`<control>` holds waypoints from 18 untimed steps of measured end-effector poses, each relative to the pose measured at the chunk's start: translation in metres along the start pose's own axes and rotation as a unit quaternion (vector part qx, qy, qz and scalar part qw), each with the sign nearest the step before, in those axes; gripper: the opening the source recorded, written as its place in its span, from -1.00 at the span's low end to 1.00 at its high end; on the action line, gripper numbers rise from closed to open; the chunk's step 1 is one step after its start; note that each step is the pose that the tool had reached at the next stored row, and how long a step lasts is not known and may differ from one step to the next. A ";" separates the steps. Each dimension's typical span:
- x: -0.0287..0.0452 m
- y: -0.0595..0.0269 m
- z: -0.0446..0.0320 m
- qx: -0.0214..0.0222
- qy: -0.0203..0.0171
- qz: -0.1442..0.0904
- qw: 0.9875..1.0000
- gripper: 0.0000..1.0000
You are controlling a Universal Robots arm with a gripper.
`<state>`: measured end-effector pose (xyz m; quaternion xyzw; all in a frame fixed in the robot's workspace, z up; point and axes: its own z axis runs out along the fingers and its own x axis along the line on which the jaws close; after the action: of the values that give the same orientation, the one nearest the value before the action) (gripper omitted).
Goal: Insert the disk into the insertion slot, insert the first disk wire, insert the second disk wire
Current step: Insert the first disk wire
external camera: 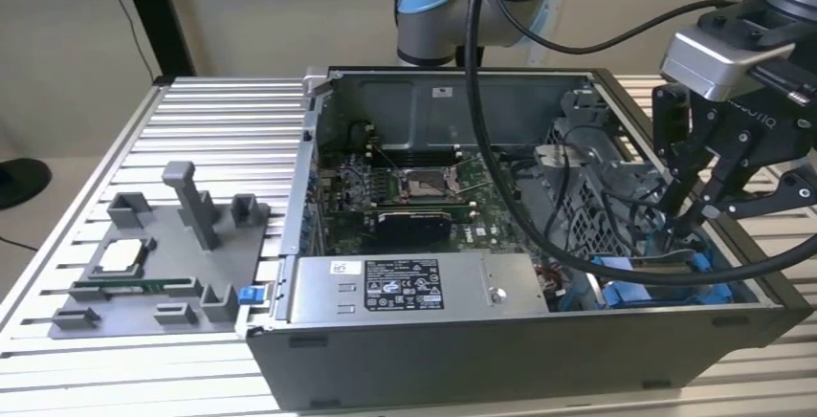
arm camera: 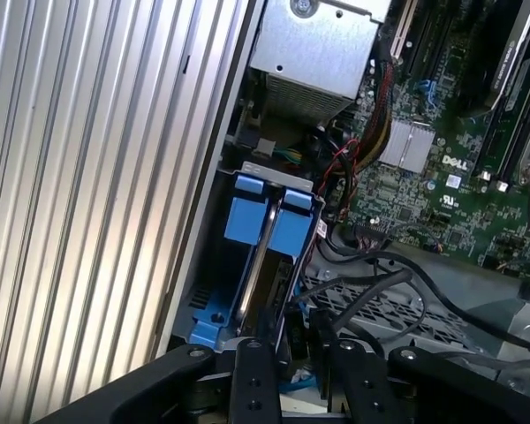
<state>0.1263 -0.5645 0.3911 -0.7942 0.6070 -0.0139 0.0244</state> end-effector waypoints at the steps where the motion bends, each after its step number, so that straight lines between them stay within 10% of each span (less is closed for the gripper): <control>1: 0.0000 0.0000 0.0000 0.000 0.000 0.000 1.000 1.00; 6: -0.0001 0.0000 0.0000 0.001 0.000 -0.003 1.000 1.00; 7: -0.0001 0.0000 0.0000 0.001 0.000 -0.003 1.000 -1.00; 18: -0.0002 0.0000 0.0000 0.001 0.000 -0.003 1.000 -1.00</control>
<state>0.1263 -0.5644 0.3911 -0.7959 0.6047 -0.0147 0.0251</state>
